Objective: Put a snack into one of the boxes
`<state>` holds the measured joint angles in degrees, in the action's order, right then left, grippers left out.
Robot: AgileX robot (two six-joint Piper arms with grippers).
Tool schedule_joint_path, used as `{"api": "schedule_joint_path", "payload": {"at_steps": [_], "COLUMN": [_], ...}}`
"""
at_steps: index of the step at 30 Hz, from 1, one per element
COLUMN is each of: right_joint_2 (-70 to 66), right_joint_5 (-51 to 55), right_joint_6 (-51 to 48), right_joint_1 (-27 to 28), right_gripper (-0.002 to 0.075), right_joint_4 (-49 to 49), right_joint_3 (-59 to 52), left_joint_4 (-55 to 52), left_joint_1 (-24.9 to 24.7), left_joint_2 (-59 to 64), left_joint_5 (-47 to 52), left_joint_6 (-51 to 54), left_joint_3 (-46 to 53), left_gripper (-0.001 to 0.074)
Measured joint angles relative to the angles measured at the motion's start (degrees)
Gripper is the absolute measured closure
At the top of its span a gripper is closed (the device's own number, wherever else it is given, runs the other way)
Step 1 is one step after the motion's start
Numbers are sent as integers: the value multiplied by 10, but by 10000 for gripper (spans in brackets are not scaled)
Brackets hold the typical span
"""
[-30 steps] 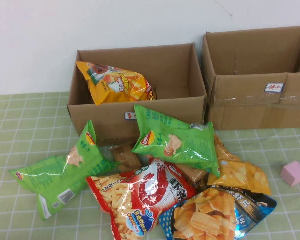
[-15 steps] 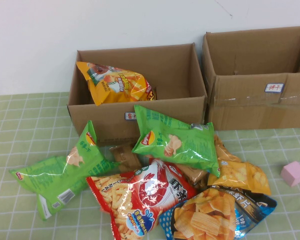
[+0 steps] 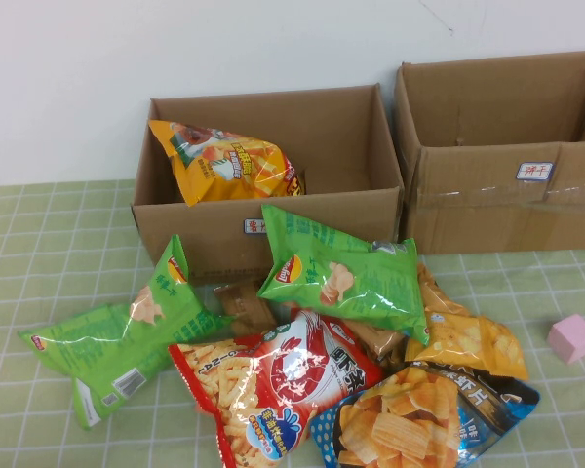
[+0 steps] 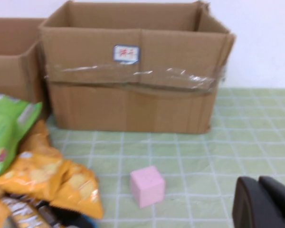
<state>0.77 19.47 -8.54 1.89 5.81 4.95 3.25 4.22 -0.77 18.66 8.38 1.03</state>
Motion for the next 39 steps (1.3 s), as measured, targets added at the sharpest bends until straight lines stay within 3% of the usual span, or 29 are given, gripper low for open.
{"api": "schedule_joint_path", "payload": {"at_steps": [6,11,20,28,39], "right_joint_2": [0,0,0,0,0], "right_joint_5": [-76,-42,8,9,9], "right_joint_6": [117,182,192,192,192], "right_joint_1": [-1,-12,-16,-89,-92], "right_gripper": [728,728,728,728,728], "right_joint_4": [-87,-141,-147,-147,-147], "right_joint_3": [-60,-65,-62,-62,-62], "left_joint_4": [0,0,0,0,0], "left_joint_1": [0,0,0,0,0], "left_joint_2": [0,0,0,0,0], "left_joint_5": [0,0,0,0,0], "left_joint_6": [0,-1,-1,-1,0], "left_joint_3": [0,0,0,0,0], "left_gripper": [737,737,737,737,737]}}
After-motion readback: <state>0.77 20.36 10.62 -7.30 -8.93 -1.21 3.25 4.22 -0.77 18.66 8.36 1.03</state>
